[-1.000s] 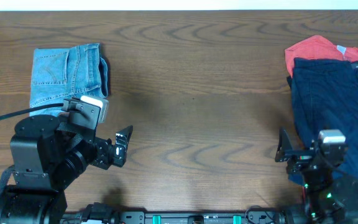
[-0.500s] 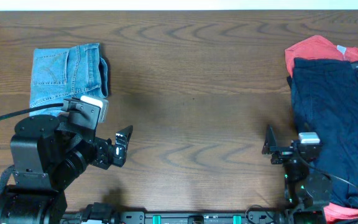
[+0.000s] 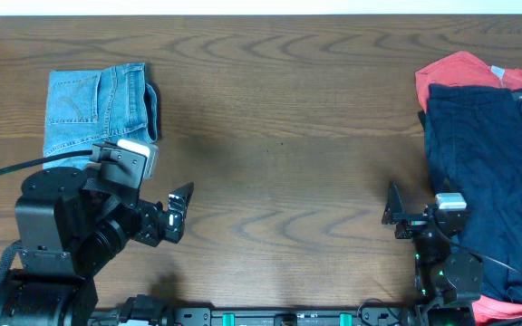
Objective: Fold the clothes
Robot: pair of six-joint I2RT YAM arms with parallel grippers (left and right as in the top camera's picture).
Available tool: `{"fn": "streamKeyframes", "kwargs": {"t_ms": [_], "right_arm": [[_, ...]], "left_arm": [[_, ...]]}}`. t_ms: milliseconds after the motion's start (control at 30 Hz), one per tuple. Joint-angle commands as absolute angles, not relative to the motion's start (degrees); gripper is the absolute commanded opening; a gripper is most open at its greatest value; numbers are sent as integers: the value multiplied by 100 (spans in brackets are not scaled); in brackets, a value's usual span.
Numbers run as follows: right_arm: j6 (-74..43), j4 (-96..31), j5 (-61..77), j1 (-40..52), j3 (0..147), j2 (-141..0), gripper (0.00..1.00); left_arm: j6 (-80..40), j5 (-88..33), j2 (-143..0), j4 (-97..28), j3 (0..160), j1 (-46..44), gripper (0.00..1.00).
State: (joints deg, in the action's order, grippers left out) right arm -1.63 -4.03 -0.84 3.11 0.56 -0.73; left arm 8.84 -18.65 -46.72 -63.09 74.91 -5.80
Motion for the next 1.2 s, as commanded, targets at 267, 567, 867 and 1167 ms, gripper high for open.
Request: {"fn": "streamKeyframes", "kwargs": {"t_ms": [267, 567, 867, 1167], "right_arm": [[-58, -412, -40, 301, 32, -30, 99], [-58, -412, -40, 301, 30, -30, 99], [-58, -412, -40, 301, 32, -30, 99], [-58, -412, -40, 301, 32, -32, 99]], "left_arm": [[897, -1811, -4661, -6322, 7520, -609, 98], [897, -1811, -4661, -6322, 7520, -609, 98], [939, -1527, -4093, -6296, 7413, -609, 98], [884, -803, -2515, -5999, 6639, -377, 98]]}}
